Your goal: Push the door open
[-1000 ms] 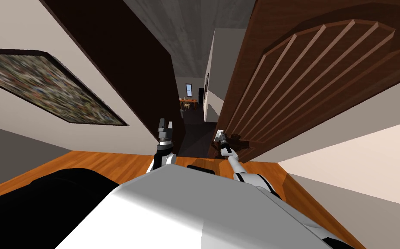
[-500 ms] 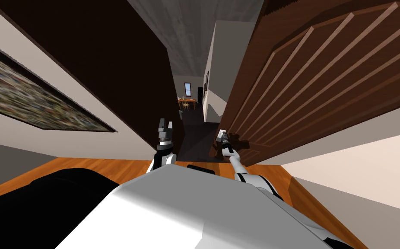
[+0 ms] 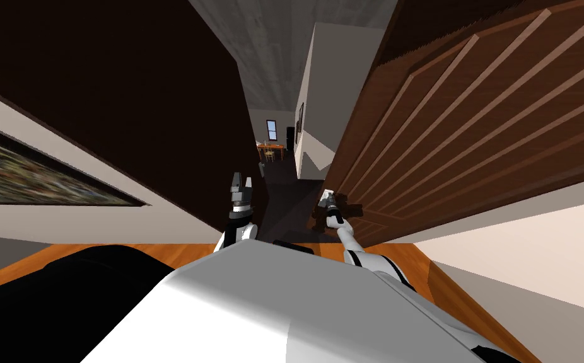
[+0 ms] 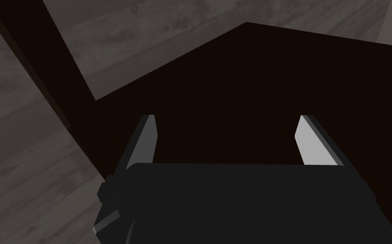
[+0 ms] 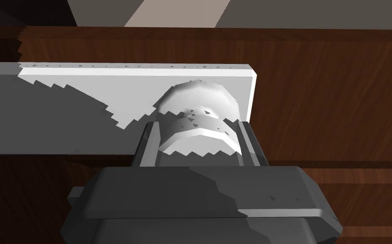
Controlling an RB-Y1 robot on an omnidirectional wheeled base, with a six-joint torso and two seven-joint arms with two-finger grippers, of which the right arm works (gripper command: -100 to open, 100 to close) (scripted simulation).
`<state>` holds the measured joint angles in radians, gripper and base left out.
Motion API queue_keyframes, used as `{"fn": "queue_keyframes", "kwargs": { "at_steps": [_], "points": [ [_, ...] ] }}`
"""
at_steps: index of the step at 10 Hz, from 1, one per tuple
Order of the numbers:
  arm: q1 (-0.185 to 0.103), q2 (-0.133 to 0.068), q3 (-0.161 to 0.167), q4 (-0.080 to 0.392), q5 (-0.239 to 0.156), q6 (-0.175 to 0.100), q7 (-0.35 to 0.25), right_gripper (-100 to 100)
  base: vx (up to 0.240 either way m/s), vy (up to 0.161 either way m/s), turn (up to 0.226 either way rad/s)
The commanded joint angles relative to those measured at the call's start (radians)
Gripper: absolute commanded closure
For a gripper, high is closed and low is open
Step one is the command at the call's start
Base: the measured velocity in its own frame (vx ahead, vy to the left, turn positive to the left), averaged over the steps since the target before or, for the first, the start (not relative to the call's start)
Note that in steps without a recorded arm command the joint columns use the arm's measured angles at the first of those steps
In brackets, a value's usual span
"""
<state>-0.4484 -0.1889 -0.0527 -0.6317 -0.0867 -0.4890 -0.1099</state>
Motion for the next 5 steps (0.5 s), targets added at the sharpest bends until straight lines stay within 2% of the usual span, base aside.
{"fn": "queue_keyframes", "kwargs": {
  "at_steps": [1, 4, 5],
  "points": [
    [0.011, -0.013, -0.033, -0.018, -0.008, 0.009, 0.016, 100, 0.191, 0.132, -0.081],
    [0.013, -0.025, -0.073, -0.01, -0.019, 0.008, 0.032, 100, 0.193, 0.115, -0.082],
    [0.013, -0.025, -0.073, -0.01, -0.019, 0.008, 0.032, 100, 0.115, 0.076, -0.027]
  ]
}}
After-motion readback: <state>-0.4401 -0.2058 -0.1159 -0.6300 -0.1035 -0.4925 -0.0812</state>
